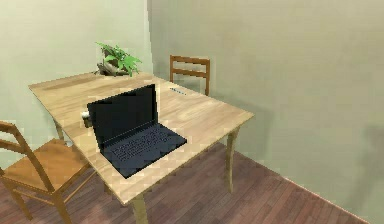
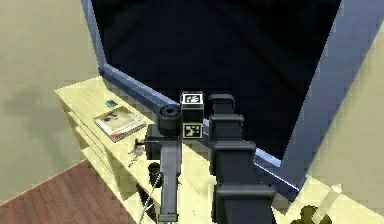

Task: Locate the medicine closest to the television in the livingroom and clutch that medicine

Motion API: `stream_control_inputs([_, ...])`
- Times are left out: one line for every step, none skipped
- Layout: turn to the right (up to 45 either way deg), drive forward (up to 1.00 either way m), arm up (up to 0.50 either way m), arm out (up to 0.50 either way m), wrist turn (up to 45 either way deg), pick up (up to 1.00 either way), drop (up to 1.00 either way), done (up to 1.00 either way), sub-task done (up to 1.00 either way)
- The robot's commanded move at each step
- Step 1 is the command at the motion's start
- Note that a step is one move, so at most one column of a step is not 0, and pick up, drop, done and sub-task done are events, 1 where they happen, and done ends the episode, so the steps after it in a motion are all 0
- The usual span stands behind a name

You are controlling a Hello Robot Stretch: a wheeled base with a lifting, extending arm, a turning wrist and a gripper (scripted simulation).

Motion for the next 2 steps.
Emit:
stream_control_inputs([0.0, 0.0, 0.0, 0.0, 45.0, 0.0, 0.0, 0.0, 0.0])
stream_control_inputs([0.0, 0.0, 0.0, 0.0, 45.0, 0.0, 0.0, 0.0, 0.0])
